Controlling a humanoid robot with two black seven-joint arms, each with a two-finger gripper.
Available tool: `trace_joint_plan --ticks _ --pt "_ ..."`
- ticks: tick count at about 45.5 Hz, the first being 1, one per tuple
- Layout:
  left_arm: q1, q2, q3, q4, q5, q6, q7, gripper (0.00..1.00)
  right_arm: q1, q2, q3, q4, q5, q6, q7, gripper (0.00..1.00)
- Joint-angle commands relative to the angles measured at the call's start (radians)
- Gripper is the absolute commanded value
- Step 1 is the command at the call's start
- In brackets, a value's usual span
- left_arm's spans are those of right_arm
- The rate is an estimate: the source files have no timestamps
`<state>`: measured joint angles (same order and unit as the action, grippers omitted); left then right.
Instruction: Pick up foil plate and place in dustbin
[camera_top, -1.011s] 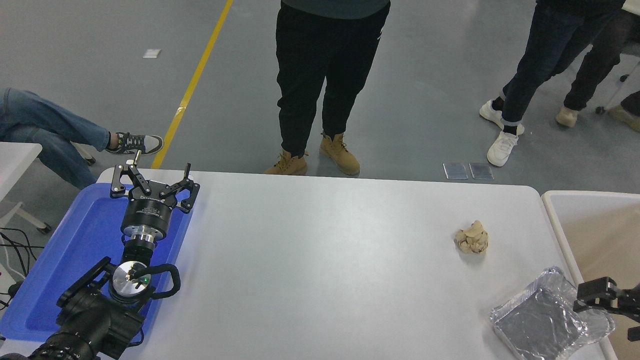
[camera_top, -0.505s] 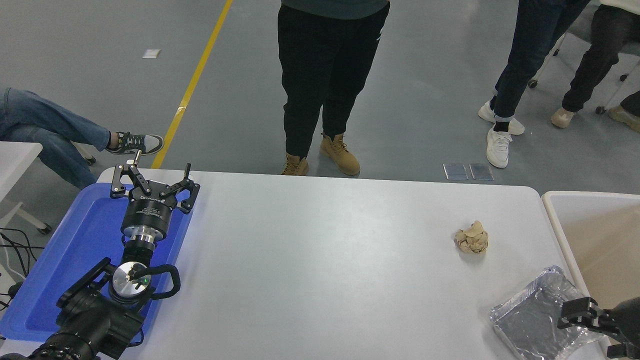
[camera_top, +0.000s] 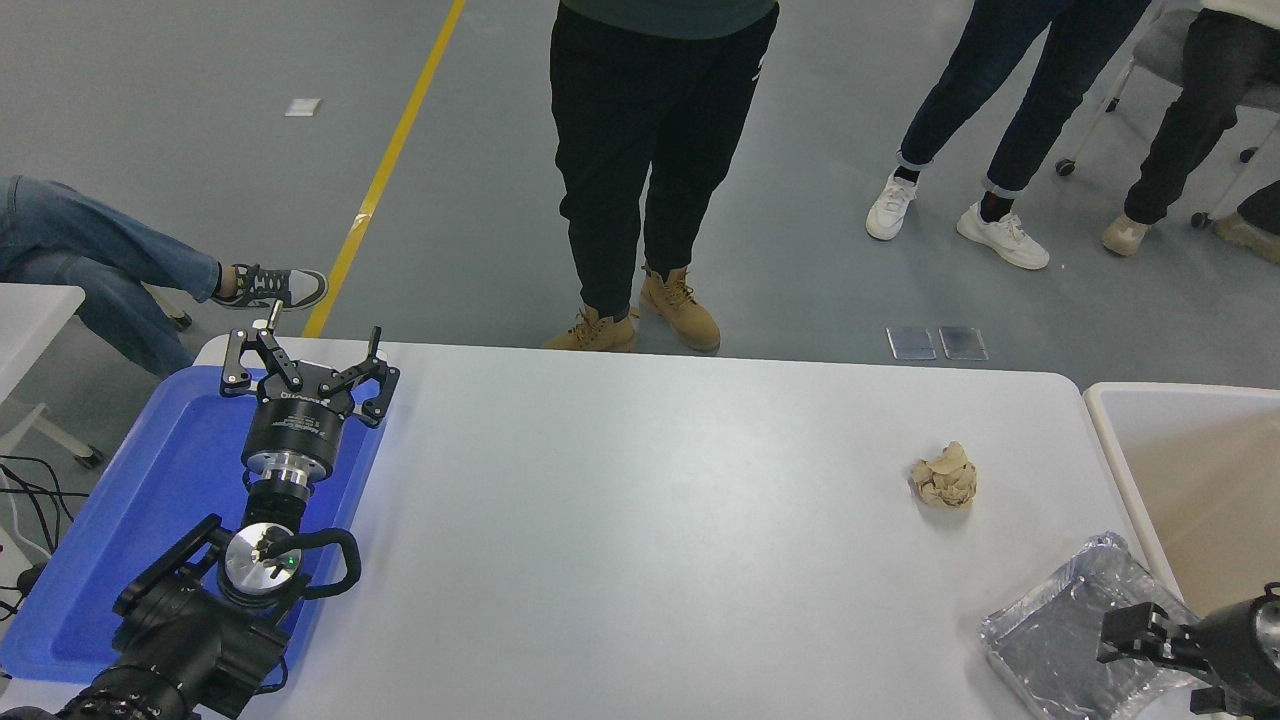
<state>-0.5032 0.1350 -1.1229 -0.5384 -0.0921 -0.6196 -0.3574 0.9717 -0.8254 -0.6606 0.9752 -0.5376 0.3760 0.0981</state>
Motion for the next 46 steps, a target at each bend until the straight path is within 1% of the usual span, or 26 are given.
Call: trace_joint_plan --ticks 1,5,6,7,9,34,46 --pt "0.0 0.0 0.0 0.0 0.0 0.0 0.0 1.0 -0.025 0.026 0.003 -0.016 -0.004 -0.014 -0.003 0.47" --pt "0.0 0.0 0.0 0.0 0.0 0.0 0.0 1.0 -0.027 0.029 0.003 -0.016 -0.004 -0.022 -0.003 0.37" --pt "0.0 0.0 0.0 0.0 0.002 0.0 0.0 1.0 -0.027 0.029 0.003 -0.016 -0.004 -0.025 -0.003 0.32" --pt "0.0 0.0 0.0 0.0 0.0 0.0 0.0 1.0 -0.028 0.031 0.003 -0.016 -0.004 -0.026 -0.003 0.24" --pt "0.0 0.0 0.0 0.0 0.0 0.0 0.0 1.0 -0.03 0.032 0.003 -0.016 -0.004 -0.031 -0.001 0.0" --pt "0.0 0.0 0.0 0.0 0.0 0.0 0.0 1.0 -0.015 0.025 0.003 -0.013 -0.001 -0.029 0.008 0.0" --pt "-0.002 0.0 0.0 0.0 0.002 0.0 0.001 1.0 0.058 -0.057 -0.005 0.02 -0.012 -0.005 0.008 0.0"
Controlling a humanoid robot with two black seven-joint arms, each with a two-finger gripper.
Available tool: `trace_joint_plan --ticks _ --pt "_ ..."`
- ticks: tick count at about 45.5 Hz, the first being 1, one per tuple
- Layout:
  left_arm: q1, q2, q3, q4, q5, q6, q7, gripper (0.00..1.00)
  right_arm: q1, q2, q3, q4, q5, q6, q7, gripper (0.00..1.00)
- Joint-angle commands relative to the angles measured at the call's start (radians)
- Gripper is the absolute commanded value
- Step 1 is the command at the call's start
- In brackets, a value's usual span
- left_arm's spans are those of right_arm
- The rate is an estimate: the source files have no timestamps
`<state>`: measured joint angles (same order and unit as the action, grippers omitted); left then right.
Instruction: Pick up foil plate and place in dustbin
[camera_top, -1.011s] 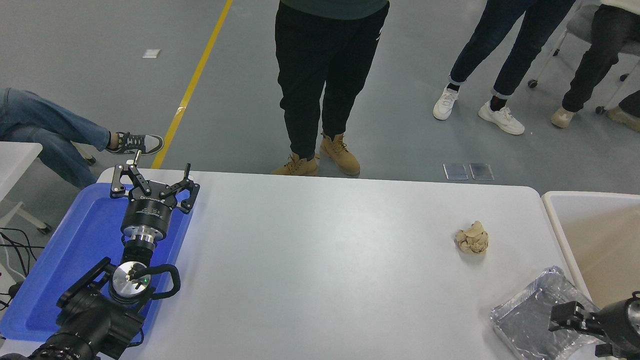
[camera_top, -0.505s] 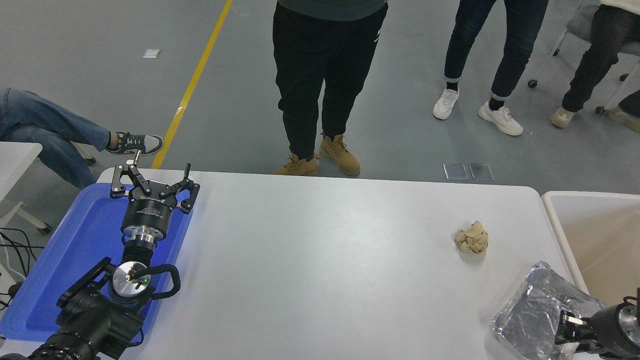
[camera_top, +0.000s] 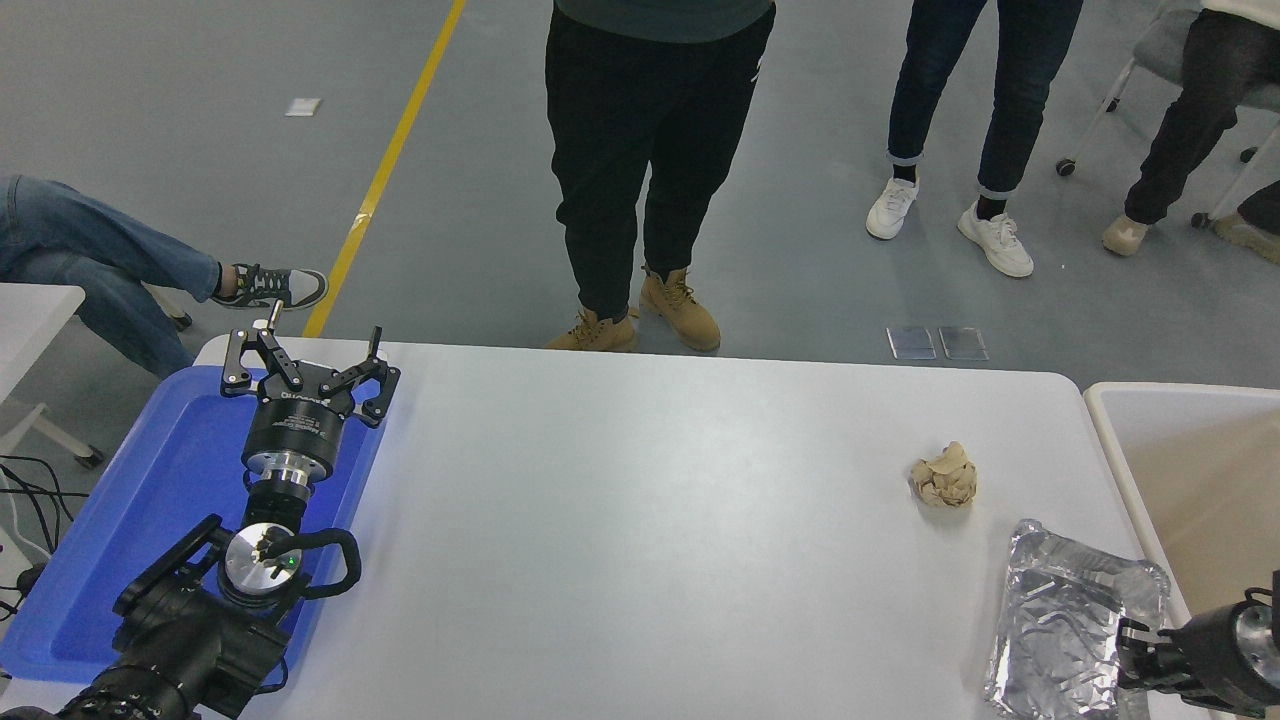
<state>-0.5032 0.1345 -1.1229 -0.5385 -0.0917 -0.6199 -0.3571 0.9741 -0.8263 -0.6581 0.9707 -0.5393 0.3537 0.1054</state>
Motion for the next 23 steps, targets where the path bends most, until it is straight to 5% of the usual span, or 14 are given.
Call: trace_joint_plan --ticks 1,23 --pt "-0.001 0.001 0.0 0.0 0.001 0.0 0.001 1.0 0.067 -0.065 -0.009 0.029 -0.01 0.025 0.0 0.0" --pt "-0.001 0.001 0.0 -0.002 0.001 0.0 0.003 1.0 0.544 -0.12 -0.376 0.195 0.007 0.084 -0.001 0.0"
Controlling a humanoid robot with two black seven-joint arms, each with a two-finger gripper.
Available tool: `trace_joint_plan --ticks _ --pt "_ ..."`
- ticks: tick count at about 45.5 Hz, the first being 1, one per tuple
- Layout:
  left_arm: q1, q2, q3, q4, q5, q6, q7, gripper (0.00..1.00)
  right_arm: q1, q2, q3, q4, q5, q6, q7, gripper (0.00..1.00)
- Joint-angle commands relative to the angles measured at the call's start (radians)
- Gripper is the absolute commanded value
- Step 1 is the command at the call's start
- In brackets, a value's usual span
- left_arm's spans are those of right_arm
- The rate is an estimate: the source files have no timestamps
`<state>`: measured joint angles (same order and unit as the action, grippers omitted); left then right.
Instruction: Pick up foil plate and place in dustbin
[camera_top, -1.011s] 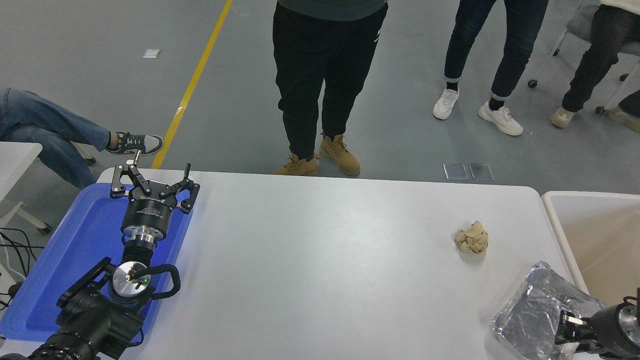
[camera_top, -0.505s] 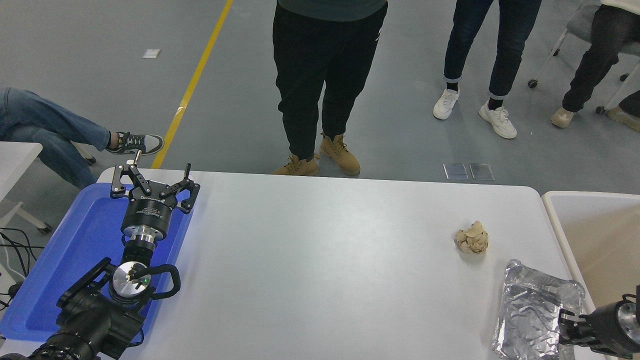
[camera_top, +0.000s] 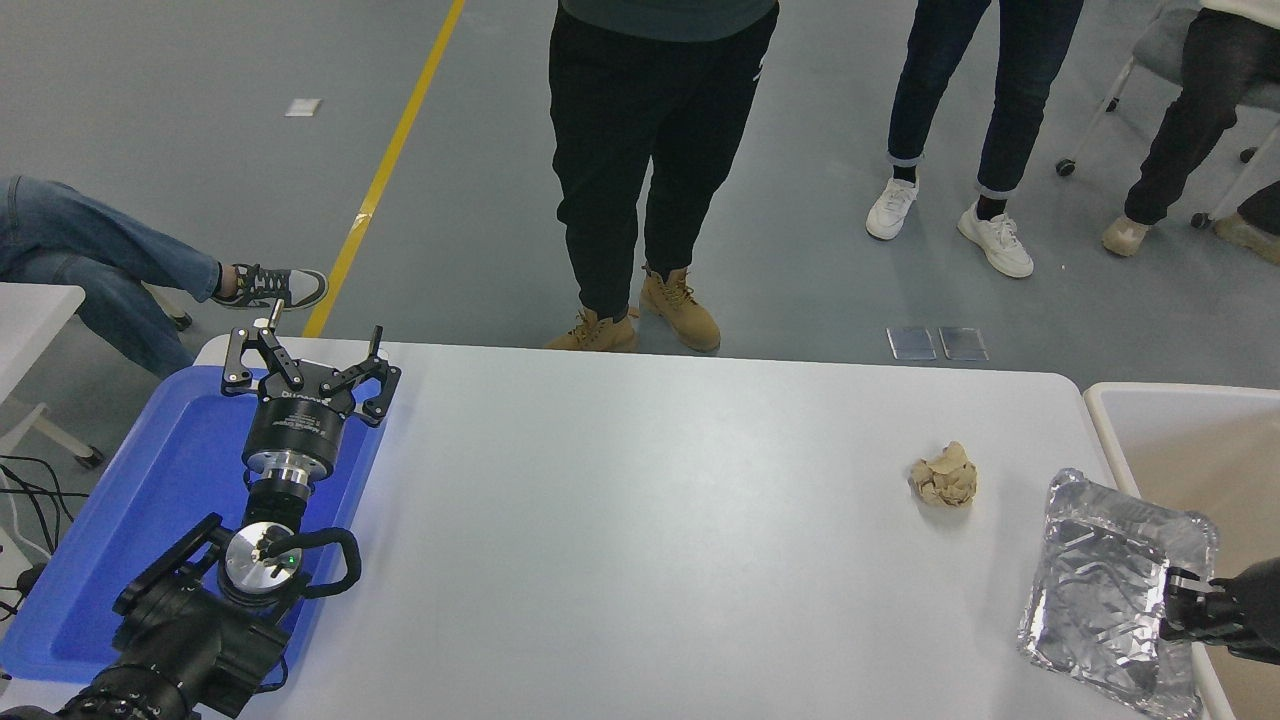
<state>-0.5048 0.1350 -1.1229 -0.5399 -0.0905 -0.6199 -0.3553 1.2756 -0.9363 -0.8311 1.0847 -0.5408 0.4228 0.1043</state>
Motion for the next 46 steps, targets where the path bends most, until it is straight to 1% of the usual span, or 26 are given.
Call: trace_joint_plan --ticks 1,8,14,23,30,46 --pt "0.0 0.0 0.0 0.0 0.0 0.0 0.001 1.0 0.264 -0.007 -0.223 0.087 0.008 0.017 0.0 0.0" --pt "0.0 0.0 0.0 0.0 0.0 0.0 0.001 1.0 0.436 0.027 -0.379 0.144 0.033 0.024 0.002 0.0" --pt "0.0 0.0 0.0 0.0 0.0 0.0 0.001 1.0 0.559 0.079 -0.496 0.195 0.068 0.024 0.003 0.0" --pt "0.0 0.0 0.0 0.0 0.0 -0.001 0.001 1.0 0.715 0.159 -0.631 0.274 0.084 0.025 0.005 0.0" --pt "0.0 0.0 0.0 0.0 0.0 0.0 0.001 1.0 0.811 0.208 -0.694 0.331 0.094 0.042 0.005 0.0" --pt "0.0 0.0 0.0 0.0 0.0 -0.001 0.003 1.0 0.993 0.274 -0.764 0.42 0.104 0.105 0.005 0.0"
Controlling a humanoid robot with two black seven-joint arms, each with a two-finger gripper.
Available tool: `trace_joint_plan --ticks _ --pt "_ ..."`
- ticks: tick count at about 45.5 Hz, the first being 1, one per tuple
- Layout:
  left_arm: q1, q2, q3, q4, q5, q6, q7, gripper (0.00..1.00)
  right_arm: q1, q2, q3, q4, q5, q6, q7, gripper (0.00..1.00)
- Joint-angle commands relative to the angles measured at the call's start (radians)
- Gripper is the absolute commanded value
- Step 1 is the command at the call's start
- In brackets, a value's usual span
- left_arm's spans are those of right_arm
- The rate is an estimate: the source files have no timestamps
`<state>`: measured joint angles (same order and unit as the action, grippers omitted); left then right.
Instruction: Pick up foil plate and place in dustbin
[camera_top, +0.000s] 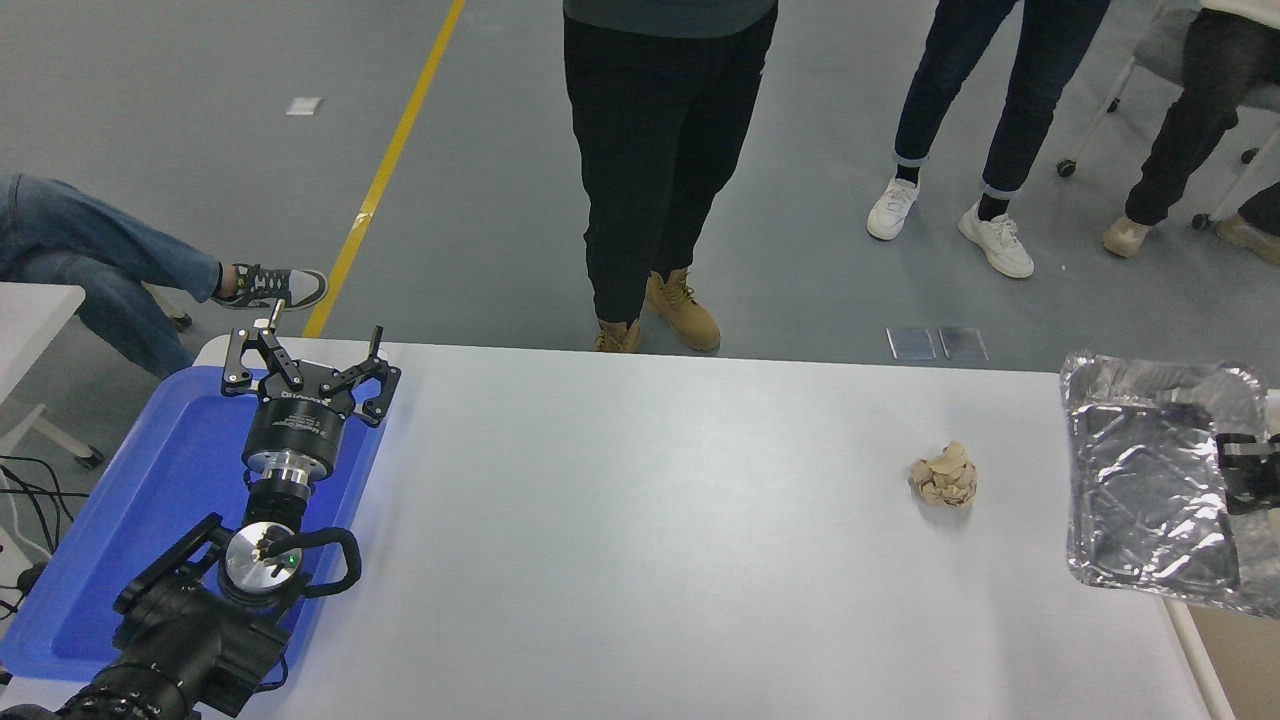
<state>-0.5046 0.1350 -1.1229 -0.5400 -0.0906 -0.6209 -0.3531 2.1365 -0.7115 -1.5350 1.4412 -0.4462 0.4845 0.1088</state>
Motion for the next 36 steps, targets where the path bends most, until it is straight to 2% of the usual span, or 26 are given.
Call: trace_joint_plan --ticks 1,36 --pt "0.001 0.0 0.0 0.0 0.0 0.0 0.0 1.0 0.141 0.052 -0.062 0.065 0.009 0.046 0.0 0.0" --pt "0.001 0.0 0.0 0.0 0.0 0.0 0.0 1.0 0.31 0.129 -0.119 0.108 0.049 0.094 0.0 0.0"
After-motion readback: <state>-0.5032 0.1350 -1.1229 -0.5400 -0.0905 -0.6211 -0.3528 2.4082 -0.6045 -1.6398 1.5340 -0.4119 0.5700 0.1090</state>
